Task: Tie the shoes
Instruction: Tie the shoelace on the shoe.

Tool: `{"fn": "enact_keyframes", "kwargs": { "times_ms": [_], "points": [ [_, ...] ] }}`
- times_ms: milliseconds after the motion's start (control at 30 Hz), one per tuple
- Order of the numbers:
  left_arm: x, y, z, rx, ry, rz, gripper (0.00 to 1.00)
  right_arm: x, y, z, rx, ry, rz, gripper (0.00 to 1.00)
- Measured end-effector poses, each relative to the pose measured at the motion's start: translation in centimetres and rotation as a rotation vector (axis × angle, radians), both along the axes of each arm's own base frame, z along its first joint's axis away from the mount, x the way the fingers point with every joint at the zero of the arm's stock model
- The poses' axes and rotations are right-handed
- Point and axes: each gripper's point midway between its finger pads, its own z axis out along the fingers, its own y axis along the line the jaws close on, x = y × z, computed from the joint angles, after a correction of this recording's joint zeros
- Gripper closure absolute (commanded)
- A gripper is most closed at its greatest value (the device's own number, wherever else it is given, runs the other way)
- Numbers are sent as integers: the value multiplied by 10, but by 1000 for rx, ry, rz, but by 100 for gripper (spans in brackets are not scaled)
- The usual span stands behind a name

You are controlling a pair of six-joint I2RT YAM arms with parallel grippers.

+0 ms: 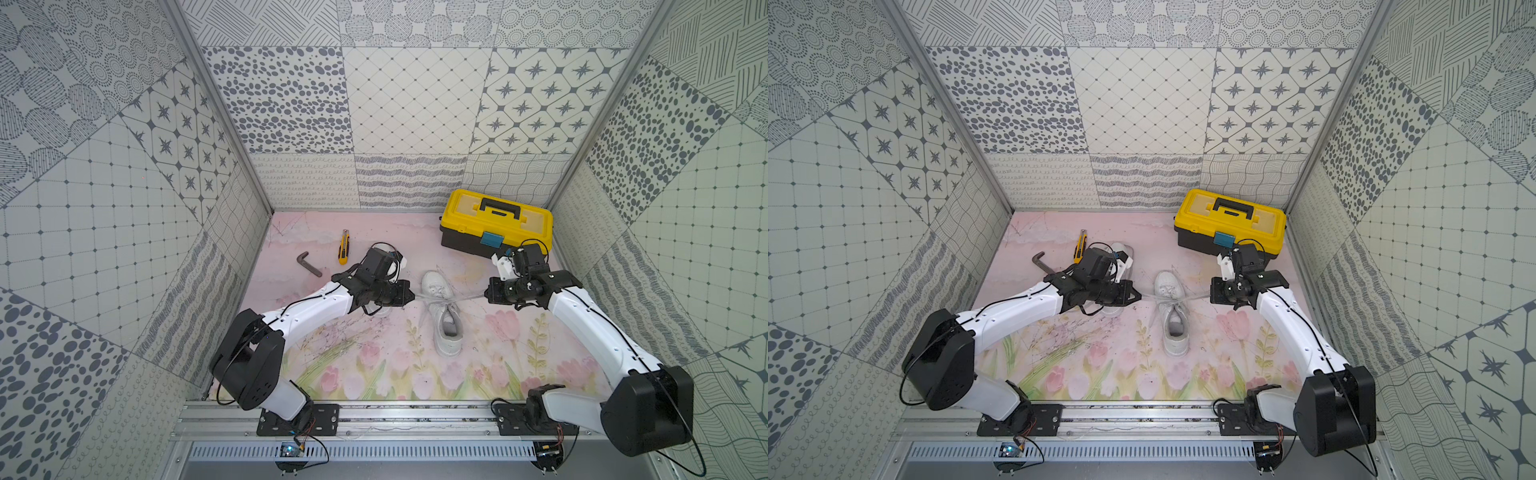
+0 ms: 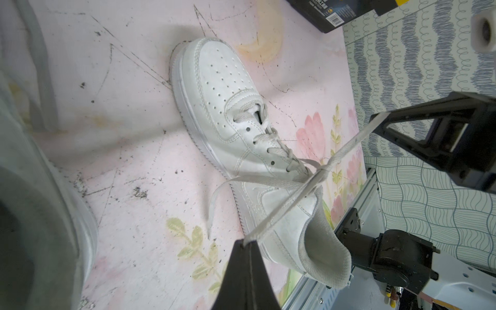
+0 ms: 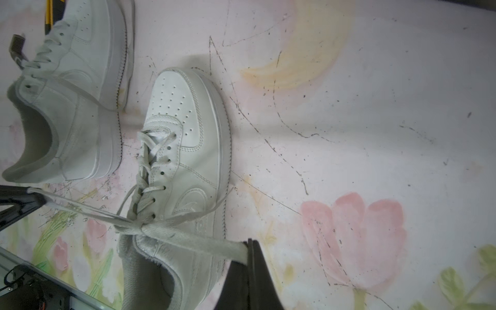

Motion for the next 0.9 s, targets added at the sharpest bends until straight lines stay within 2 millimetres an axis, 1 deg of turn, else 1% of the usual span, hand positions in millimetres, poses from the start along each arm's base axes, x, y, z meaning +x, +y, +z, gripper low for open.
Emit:
{"fn": "enact_keyframes", "kwargs": {
  "times_ms": [133, 233, 433, 700, 900],
  "points": [
    [1, 7, -2, 8, 1, 19, 100, -2, -10, -17, -54, 42, -32, 100],
    [2, 13, -4, 12, 5, 32, 100, -3, -18, -24, -90, 61, -52, 100],
    [4, 19, -7, 9, 12, 46, 100, -1, -24, -29, -118, 71, -68, 100],
    [4, 20, -7, -6, 19, 41, 100, 1, -31, -31, -128, 73, -89, 100],
    [5, 20, -6, -11, 14, 36, 100, 1, -31, -34, -130, 82, -88, 100]
  ]
}}
